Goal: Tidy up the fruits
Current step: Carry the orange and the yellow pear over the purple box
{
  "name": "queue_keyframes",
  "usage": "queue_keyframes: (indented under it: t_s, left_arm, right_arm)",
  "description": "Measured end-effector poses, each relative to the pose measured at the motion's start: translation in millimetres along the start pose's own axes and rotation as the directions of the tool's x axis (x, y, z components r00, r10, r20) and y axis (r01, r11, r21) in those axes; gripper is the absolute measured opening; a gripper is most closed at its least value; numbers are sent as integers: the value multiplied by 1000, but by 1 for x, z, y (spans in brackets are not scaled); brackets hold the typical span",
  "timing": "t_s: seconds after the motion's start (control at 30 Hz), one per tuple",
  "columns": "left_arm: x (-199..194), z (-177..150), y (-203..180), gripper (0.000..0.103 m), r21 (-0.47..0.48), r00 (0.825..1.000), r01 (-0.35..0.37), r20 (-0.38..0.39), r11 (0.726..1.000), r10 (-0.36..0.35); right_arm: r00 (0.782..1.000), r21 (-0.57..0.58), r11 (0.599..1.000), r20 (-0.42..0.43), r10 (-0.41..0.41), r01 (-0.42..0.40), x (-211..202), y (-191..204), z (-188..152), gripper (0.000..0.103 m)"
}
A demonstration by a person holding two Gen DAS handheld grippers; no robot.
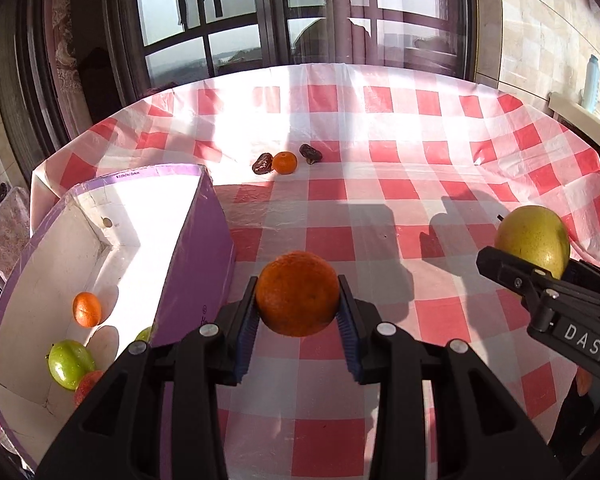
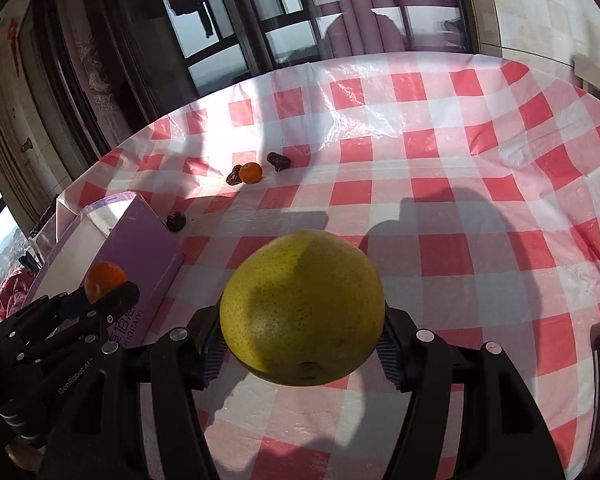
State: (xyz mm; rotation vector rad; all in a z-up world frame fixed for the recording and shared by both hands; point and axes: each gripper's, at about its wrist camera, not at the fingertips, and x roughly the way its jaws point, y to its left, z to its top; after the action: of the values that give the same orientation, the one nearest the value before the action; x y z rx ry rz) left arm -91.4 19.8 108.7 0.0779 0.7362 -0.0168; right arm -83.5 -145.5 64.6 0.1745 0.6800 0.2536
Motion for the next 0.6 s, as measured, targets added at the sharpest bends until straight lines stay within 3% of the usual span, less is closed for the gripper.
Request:
queue_keyframes:
  t_s: [0.27, 0.43, 0.6]
  left_arm:
    - [-46, -14, 25, 37, -54, 996, 65, 66, 996, -62]
    - [-81, -10, 61, 37, -106, 990, 45, 141, 993, -30]
    - [-96, -11, 105, 37, -176, 986, 5, 164, 984, 24]
  right_arm:
    - [1000, 3, 1000, -12, 20, -20, -27, 24, -18, 61]
    - [997, -118, 990, 29, 77, -73, -47, 64, -19, 61]
    - [989, -194, 971, 0, 146, -143, -42, 100, -27, 61]
